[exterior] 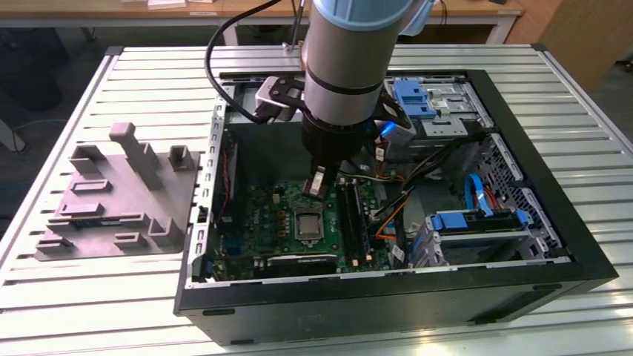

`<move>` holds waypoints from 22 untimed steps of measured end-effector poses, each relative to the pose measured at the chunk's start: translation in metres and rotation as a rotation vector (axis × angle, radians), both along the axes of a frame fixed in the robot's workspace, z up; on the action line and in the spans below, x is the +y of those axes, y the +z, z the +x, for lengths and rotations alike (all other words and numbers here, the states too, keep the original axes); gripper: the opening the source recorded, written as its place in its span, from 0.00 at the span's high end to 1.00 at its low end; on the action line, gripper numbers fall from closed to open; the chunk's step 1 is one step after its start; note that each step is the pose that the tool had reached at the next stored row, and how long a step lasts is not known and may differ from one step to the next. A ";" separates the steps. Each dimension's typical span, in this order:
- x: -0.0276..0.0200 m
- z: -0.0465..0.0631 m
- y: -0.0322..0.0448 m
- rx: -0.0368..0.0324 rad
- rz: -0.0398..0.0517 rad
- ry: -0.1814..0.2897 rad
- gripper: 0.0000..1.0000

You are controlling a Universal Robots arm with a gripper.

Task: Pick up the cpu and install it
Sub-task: 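Install the first cpu locking lever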

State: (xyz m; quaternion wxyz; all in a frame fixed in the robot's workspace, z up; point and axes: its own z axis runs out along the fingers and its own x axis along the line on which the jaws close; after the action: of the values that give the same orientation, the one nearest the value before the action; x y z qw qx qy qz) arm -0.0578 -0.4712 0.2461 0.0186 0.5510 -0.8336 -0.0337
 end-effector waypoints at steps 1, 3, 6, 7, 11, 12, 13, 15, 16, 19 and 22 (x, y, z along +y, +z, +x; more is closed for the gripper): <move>0.0000 0.000 0.0000 0.0000 0.0000 0.000 0.89; 0.0000 0.000 0.0000 0.0000 0.0000 0.000 0.89; 0.0000 0.000 0.0000 0.0000 0.0000 0.000 0.89; 0.0000 0.000 0.0000 0.0000 0.0000 0.000 0.89; 0.0000 0.001 0.0000 0.0000 0.0000 0.000 0.89; 0.0001 0.003 -0.0002 0.0000 0.0001 0.000 0.89; 0.0001 0.005 -0.0003 0.0001 0.0002 0.000 0.89; 0.0002 0.010 -0.0003 0.0003 0.0000 0.000 0.89; 0.0004 0.013 -0.0003 0.0004 0.0000 0.000 0.89; 0.0015 0.019 -0.0004 0.0005 0.0000 0.000 0.89; 0.0047 0.023 -0.0004 0.0005 0.0002 0.000 0.89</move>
State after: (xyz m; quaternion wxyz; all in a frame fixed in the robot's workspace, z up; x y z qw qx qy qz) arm -0.0348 -0.4665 0.2456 0.0188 0.5511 -0.8335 -0.0339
